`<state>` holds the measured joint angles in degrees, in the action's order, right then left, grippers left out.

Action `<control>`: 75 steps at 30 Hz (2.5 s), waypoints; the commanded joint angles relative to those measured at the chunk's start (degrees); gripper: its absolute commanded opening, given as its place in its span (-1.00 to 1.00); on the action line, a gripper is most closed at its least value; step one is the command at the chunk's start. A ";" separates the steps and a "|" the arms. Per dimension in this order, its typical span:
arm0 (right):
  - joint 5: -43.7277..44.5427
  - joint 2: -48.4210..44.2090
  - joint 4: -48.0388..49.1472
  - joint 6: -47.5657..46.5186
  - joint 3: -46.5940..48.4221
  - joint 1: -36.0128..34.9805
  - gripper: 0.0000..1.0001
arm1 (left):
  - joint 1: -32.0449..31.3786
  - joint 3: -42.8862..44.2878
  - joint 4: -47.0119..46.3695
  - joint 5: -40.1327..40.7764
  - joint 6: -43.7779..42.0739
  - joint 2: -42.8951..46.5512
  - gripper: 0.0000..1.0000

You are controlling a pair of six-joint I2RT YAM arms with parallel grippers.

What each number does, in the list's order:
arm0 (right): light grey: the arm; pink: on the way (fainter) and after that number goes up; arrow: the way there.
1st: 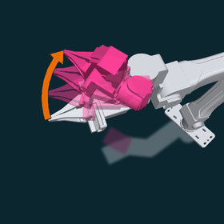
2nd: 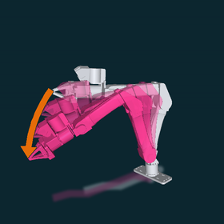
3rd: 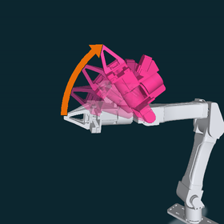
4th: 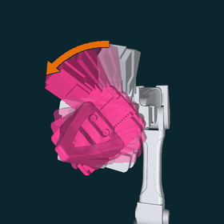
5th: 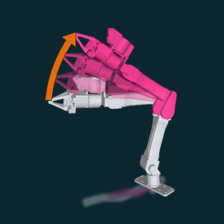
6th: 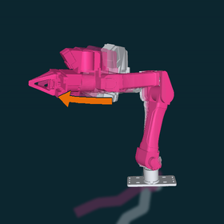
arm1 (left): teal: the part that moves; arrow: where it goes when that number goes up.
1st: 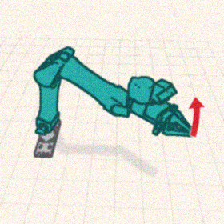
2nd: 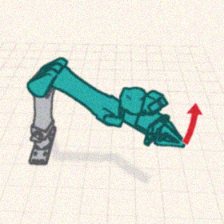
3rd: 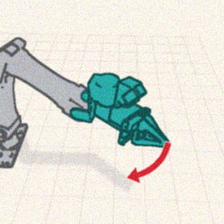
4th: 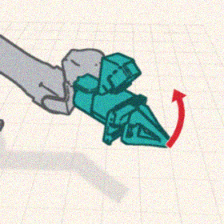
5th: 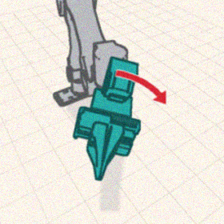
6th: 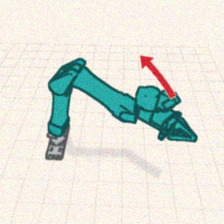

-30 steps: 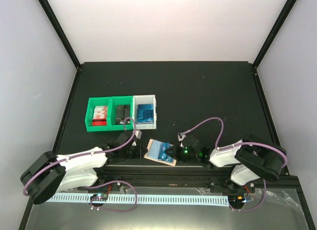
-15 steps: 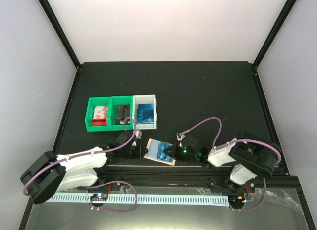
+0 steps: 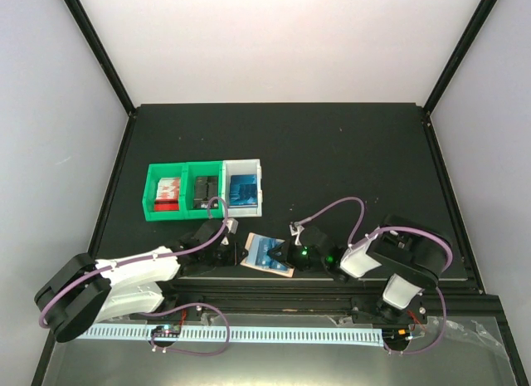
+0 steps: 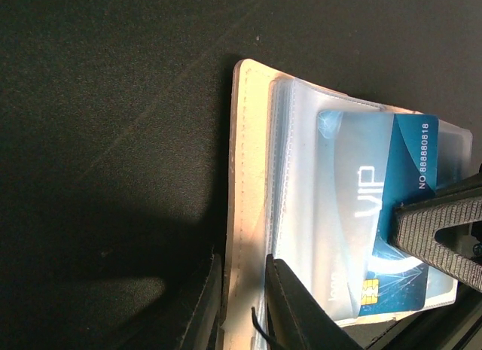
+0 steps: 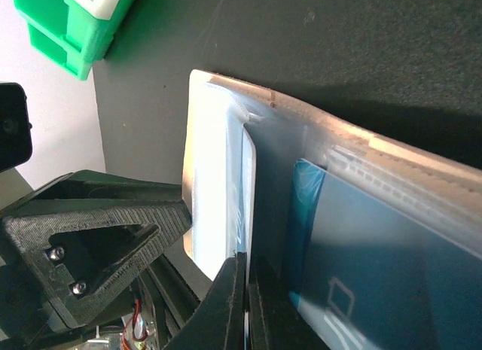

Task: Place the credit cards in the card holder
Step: Insert the credit card into the card holder.

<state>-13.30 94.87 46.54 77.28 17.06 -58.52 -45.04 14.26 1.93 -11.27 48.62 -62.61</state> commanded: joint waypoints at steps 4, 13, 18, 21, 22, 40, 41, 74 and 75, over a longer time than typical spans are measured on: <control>1.50 -3.20 -9.39 -0.90 0.20 -0.83 -0.81 | -0.54 0.88 4.43 0.76 -0.84 3.47 -0.52; 7.59 -13.73 -37.02 -6.69 8.80 -1.55 -0.06 | -0.52 4.26 7.56 0.32 -3.65 7.69 -0.27; 12.40 -14.24 -47.15 -7.86 12.58 -2.49 0.04 | -0.54 4.56 4.59 -4.50 -3.74 6.84 -0.23; 13.81 -13.35 -50.00 -8.44 14.65 -3.64 0.04 | -0.50 4.00 2.70 -7.31 -2.77 5.84 -0.22; 14.44 -12.97 -51.09 -8.50 15.46 -4.15 0.04 | -0.54 3.75 2.18 -7.74 -2.31 5.50 -0.21; 11.86 -8.16 -49.27 -11.21 19.83 -6.42 -0.02 | -0.54 -0.12 -3.03 -9.02 -0.49 -1.15 -0.41; 11.81 -8.06 -49.23 -11.24 19.93 -6.43 -0.04 | -0.49 -0.21 -3.30 -9.08 -0.50 -1.74 -0.42; 15.31 -7.10 -58.66 -19.59 24.93 -6.56 -0.72 | -0.54 2.75 -3.51 -9.59 -0.92 1.89 -0.34; 14.86 -6.56 -58.41 -19.86 25.09 -6.64 -0.72 | -0.50 2.71 -3.94 -9.91 -0.82 1.48 -0.32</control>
<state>2.94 86.04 -12.05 59.46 40.56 -64.64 -45.15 15.03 -0.14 -20.40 47.57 -59.68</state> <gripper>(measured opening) 0.143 0.330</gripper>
